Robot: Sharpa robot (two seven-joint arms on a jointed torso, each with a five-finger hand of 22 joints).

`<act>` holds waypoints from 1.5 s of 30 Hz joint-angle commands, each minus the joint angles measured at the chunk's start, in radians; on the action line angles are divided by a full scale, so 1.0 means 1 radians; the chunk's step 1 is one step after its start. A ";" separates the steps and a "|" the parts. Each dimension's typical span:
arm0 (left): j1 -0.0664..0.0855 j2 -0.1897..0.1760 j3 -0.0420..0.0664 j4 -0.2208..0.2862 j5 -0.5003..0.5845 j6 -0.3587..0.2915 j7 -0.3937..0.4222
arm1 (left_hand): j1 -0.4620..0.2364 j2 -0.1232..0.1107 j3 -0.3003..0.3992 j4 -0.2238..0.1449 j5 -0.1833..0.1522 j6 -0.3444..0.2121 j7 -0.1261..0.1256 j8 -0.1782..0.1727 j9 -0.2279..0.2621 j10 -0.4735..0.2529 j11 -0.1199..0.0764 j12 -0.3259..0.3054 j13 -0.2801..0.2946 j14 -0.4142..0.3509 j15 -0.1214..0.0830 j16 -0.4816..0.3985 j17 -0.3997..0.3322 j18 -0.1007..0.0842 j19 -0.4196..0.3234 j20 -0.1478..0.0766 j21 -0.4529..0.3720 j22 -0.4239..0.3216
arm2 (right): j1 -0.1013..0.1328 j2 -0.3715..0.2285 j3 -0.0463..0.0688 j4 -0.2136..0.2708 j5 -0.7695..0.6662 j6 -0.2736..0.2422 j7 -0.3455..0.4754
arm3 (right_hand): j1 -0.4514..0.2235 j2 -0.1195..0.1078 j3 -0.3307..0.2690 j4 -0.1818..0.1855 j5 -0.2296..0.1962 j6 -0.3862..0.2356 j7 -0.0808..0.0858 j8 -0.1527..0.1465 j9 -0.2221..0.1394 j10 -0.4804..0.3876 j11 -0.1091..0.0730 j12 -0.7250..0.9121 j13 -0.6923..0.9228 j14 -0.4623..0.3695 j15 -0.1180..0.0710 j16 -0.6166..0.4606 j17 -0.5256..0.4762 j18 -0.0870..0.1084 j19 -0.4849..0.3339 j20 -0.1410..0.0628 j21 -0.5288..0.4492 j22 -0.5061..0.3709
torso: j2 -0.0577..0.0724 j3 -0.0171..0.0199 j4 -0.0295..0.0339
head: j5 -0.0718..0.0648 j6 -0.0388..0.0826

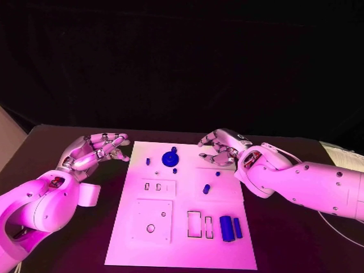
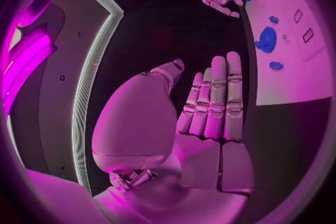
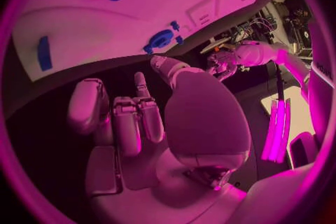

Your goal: Assemble the parts on the task board

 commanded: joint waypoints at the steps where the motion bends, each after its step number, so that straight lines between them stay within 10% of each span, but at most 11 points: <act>1: -0.003 0.003 0.001 -0.001 0.004 0.015 0.007 | 0.004 0.006 -0.006 -0.003 -0.002 -0.009 -0.001 0.003 0.001 -0.008 0.001 0.005 0.000 -0.008 0.001 0.003 -0.001 0.004 -0.008 0.000 0.005 0.001 | 0.007 -0.026 0.002 -0.021 0.121 0.026 0.124 | 0.004 -0.010 -0.011 -0.006 -0.007 -0.013 0.005 -0.005 -0.004 0.025 0.005 -0.027 0.178 0.085 0.002 -0.014 0.191 0.008 -0.026 0.001 -0.044 -0.041 | -0.001 0.0012 -0.0019 | -0.015 0.001; 12: -0.006 0.007 0.001 -0.009 0.003 0.018 0.008 | 0.004 0.006 -0.006 -0.003 -0.002 -0.009 -0.001 0.003 0.001 -0.008 0.001 0.005 0.000 -0.008 0.001 0.003 -0.001 0.004 -0.008 0.000 0.005 0.001 | 0.010 -0.091 0.002 -0.094 0.190 0.126 0.237 | 0.060 0.007 -0.199 0.000 0.040 -0.077 0.017 -0.014 -0.019 -0.007 0.016 -0.061 0.148 0.082 0.012 -0.022 0.180 0.017 -0.047 0.010 -0.106 -0.080 | 0.001 0.0058 -0.0045 | -0.029 0.003; 21: -0.007 0.008 0.001 -0.013 0.002 0.020 0.008 | 0.007 0.005 -0.006 -0.004 -0.002 -0.009 -0.001 0.003 0.002 -0.007 0.001 0.006 0.001 -0.009 0.001 0.004 -0.002 0.004 -0.009 0.000 0.006 0.001 | 0.001 -0.106 0.000 -0.128 0.175 0.177 0.239 | 0.189 0.060 -0.480 0.129 0.052 -0.112 0.028 -0.013 -0.037 -0.001 0.025 -0.049 0.156 0.089 0.020 -0.011 0.207 0.013 -0.031 0.018 -0.099 -0.052 | 0.001 0.0020 0.0010 | -0.033 -0.005; 45: -0.008 0.011 0.001 -0.018 -0.001 0.018 0.005 | 0.007 0.006 -0.006 -0.004 -0.002 -0.009 -0.001 0.003 0.002 -0.008 0.001 0.006 0.001 -0.009 0.001 0.004 -0.002 0.004 -0.010 0.000 0.006 0.001 | -0.028 -0.074 -0.008 -0.194 0.141 0.187 0.200 | 0.219 0.094 -0.489 0.137 0.054 -0.083 0.020 0.001 -0.033 0.023 0.020 -0.023 0.178 0.098 0.016 0.004 0.240 0.002 -0.002 0.015 -0.048 -0.001 | 0.000 0.0012 -0.0018 | -0.029 -0.019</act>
